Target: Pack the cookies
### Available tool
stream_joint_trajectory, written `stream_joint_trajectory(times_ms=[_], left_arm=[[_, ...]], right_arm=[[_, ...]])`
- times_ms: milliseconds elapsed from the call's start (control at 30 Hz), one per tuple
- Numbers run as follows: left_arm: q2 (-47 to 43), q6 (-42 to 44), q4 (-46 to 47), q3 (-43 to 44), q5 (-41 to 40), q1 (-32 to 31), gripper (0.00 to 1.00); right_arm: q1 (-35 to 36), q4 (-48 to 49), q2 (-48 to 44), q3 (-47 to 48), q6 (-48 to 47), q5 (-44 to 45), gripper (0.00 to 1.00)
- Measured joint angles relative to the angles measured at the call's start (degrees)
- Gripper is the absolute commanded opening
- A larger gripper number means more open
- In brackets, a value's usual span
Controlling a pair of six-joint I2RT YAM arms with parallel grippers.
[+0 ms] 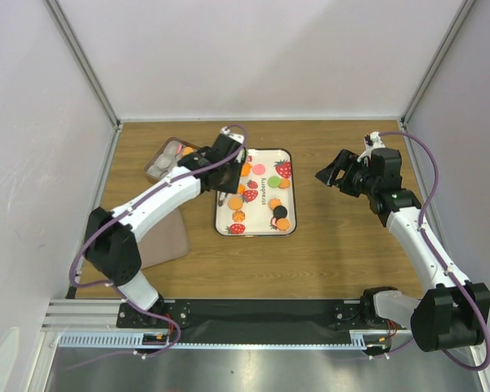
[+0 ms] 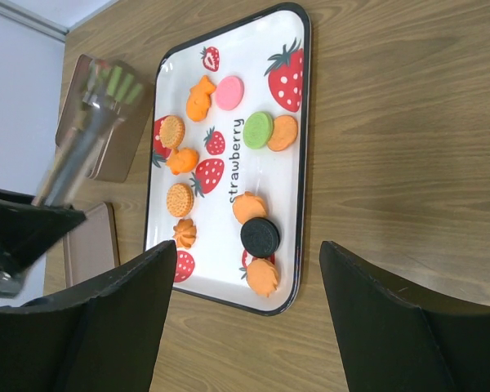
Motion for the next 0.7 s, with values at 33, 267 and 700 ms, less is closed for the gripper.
stream_joint_trajectory(times_ms=[33, 267, 700], left_arm=[[-0.9, 0.0, 0.0, 0.0, 0.2, 1.1, 0.41], [-7.8, -0.4, 0.5, -3.2, 0.2, 12.9, 0.41], [-8.1, -0.5, 3.2, -10.4, 0.8, 31.2, 0.41]], right_arm=[[0.0, 0.0, 0.0, 0.0, 0.0, 0.0, 0.77], [0.0, 0.0, 0.0, 0.0, 0.0, -0.1, 0.77], [0.0, 0.0, 0.0, 0.0, 0.0, -0.5, 0.77]])
